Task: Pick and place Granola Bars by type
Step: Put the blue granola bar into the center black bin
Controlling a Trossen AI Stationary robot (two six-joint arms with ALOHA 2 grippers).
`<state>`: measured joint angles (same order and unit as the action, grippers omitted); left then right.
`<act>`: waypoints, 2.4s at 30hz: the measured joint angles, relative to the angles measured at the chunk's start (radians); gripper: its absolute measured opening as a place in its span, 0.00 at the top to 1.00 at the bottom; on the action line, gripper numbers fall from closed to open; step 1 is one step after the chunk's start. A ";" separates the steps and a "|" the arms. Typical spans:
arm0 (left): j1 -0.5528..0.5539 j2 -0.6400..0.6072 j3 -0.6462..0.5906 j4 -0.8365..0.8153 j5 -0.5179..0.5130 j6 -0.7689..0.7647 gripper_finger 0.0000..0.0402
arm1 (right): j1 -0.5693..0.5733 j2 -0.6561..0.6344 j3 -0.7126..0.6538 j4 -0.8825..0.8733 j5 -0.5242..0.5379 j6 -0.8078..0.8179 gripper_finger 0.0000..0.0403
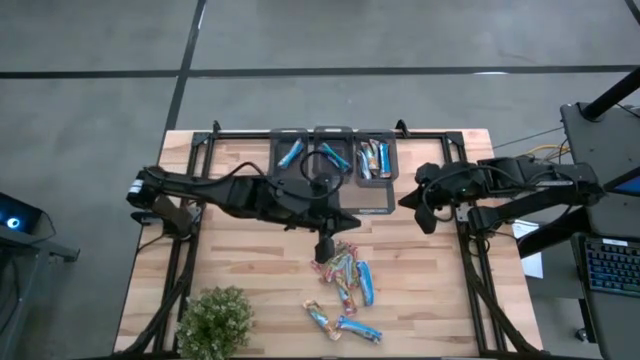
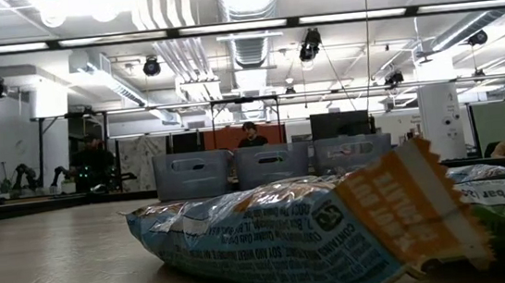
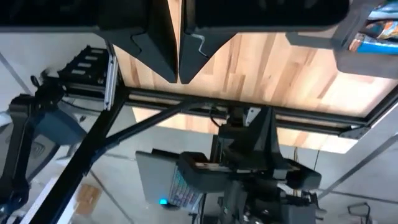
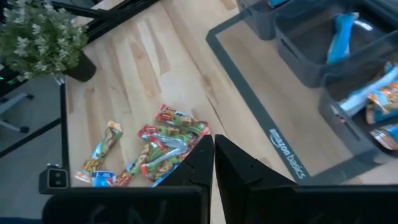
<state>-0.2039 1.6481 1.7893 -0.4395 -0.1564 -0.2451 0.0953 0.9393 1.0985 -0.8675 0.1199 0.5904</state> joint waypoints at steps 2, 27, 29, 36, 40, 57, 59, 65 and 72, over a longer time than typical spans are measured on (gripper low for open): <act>0.001 -0.044 -0.087 0.078 -0.001 0.000 1.00 | 0.005 0.008 0.000 0.011 -0.001 -0.001 0.98; 0.002 -0.645 -0.824 0.386 -0.023 -0.071 1.00 | 0.042 0.069 0.016 0.178 -0.048 0.054 0.98; 0.002 -0.666 -0.842 0.386 -0.026 -0.072 1.00 | 0.057 0.095 0.028 0.178 -0.052 0.068 0.98; 0.002 -0.691 -0.861 0.356 -0.026 -0.067 1.00 | 0.138 0.213 0.087 0.175 -0.053 0.162 0.98; 0.002 -0.691 -0.860 0.328 -0.026 -0.068 1.00 | 0.192 0.280 0.121 0.170 -0.052 0.278 0.98; 0.002 -0.692 -0.861 0.246 -0.025 -0.066 1.00 | 0.379 0.544 0.260 0.159 -0.039 0.700 0.92; 0.002 -0.694 -0.861 0.232 -0.025 -0.062 1.00 | 0.394 0.569 0.283 0.141 -0.039 0.738 0.90; 0.002 -0.701 -0.861 0.225 -0.025 -0.061 1.00 | 0.425 0.636 0.354 -0.008 -0.038 0.921 0.86; 0.002 -0.720 -0.861 0.218 -0.024 -0.036 1.00 | 0.442 0.701 0.426 -0.192 -0.039 1.067 0.77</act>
<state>-0.2020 0.9283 0.9287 -0.2214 -0.1806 -0.2808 0.5373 1.6404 1.5249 -1.0599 0.0808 1.6571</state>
